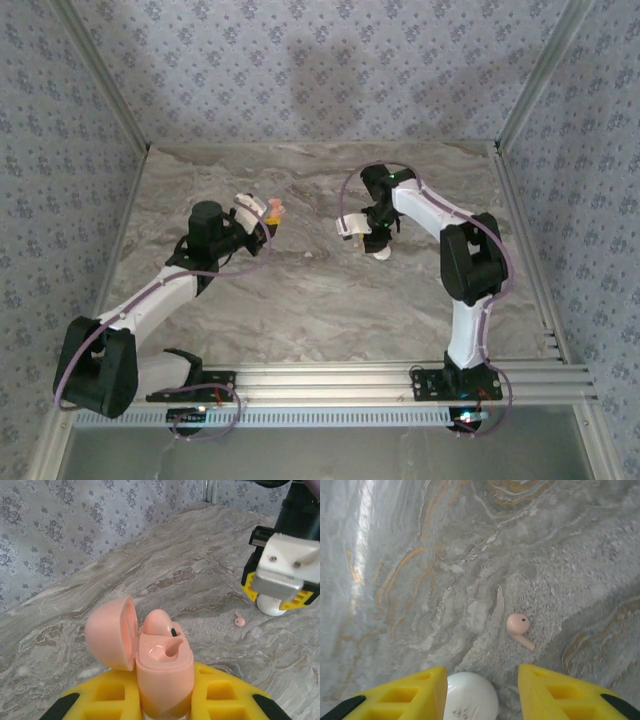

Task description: Insert the wireless bluetooth earbuds into the charging case

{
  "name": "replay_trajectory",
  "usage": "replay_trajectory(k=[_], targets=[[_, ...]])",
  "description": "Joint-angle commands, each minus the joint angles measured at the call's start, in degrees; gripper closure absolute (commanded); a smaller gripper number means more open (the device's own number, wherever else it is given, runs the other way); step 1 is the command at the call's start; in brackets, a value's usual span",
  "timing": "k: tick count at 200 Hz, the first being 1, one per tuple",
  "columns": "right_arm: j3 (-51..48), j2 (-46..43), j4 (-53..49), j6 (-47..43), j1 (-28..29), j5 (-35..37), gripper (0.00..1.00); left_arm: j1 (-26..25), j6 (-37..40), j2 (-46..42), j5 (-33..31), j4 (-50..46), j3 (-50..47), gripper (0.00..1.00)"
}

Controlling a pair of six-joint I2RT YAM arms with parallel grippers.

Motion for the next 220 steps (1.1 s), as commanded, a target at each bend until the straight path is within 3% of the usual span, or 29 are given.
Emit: replay_trajectory(k=[1,50,158,220], targets=[[0.2,2.0,3.1,-10.3,0.4,1.3,0.58,0.4,0.6,0.4,0.2,-1.1,1.4,0.9],[3.6,7.1,2.0,-14.8,0.3,1.5,0.61,0.6,0.5,1.3,0.1,-0.9,1.7,0.91],[7.1,12.6,3.9,-15.2,0.5,1.8,0.67,1.1,0.5,1.9,-0.1,-1.5,2.5,0.91],[7.3,13.3,3.9,-15.4,0.9,1.6,0.76,1.1,0.5,2.4,0.3,-2.0,3.0,0.91]])
